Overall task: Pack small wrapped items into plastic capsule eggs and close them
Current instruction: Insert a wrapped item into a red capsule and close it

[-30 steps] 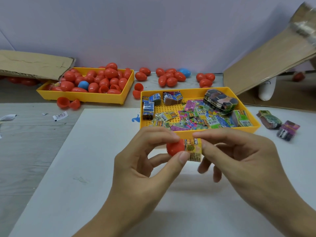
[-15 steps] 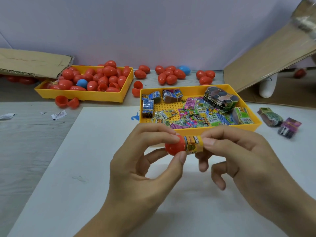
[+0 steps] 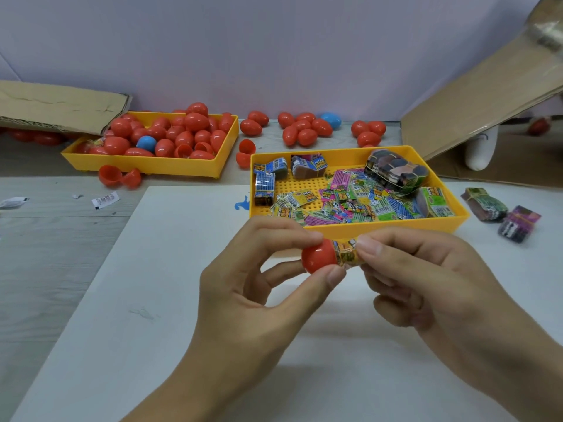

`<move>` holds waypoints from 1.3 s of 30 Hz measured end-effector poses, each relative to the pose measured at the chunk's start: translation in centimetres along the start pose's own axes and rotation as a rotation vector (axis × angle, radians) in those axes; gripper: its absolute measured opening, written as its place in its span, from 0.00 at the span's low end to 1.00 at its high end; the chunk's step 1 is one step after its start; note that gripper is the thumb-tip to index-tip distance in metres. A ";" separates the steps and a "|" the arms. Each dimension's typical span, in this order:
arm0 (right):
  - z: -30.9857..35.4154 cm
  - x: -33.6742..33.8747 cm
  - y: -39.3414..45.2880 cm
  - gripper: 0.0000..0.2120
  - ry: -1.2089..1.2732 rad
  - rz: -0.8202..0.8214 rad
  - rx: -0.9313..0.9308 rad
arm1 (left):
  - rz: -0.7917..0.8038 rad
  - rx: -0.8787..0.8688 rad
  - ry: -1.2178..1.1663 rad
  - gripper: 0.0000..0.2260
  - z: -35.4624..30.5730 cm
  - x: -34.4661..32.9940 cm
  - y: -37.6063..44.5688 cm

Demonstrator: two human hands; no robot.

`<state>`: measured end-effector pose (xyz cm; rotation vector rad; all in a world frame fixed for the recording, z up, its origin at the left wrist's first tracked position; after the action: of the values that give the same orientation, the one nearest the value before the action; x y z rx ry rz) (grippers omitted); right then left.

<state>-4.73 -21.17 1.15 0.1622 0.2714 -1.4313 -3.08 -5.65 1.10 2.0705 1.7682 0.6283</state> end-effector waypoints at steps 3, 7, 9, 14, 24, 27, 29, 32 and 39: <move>0.0 0.1 0.0 0.09 -0.017 -0.007 -0.003 | 0.012 0.007 -0.006 0.10 0.1 0.0 0.1; 0.3 0.4 0.0 0.08 -0.117 -0.078 0.056 | 0.006 0.012 -0.015 0.11 0.2 0.0 0.0; 0.4 0.7 0.1 0.11 -0.139 -0.112 0.080 | 0.009 0.001 0.002 0.11 0.2 0.0 -0.1; 0.2 0.6 0.1 0.10 -0.156 -0.115 0.062 | -0.003 -0.021 0.091 0.14 0.1 0.1 -0.2; -0.7 1.0 0.6 0.25 -0.051 -0.100 -0.112 | -0.040 0.004 0.041 0.17 0.0 -0.2 -0.5; -0.6 0.5 0.3 0.18 -0.095 -0.034 -0.124 | -0.004 -0.024 0.065 0.18 -0.3 -0.6 -0.7; -0.5 0.6 0.3 0.15 -0.080 -0.025 -0.132 | 0.002 -0.055 0.109 0.19 -0.5 -0.7 -0.7; -0.6 0.6 0.2 0.15 -0.030 0.003 -0.162 | -0.015 -0.077 0.137 0.18 -0.8 -0.5 -0.8; -0.9 0.4 0.2 0.17 0.109 0.045 -0.256 | -0.058 -0.073 0.227 0.15 -1.0 0.1 -0.5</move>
<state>-4.57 -21.26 0.20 0.0367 0.5337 -1.3323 -4.00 -5.48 1.67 1.9573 1.8876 0.9278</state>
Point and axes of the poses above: each hand's wrist, its own y-axis towards the middle knuckle, its own x-axis out of the back of the hand, z = x × y, the point moved 6 cm from there along y, towards the middle knuckle, and after that the axes turned 9 degrees about y, right-handed, at the moved point
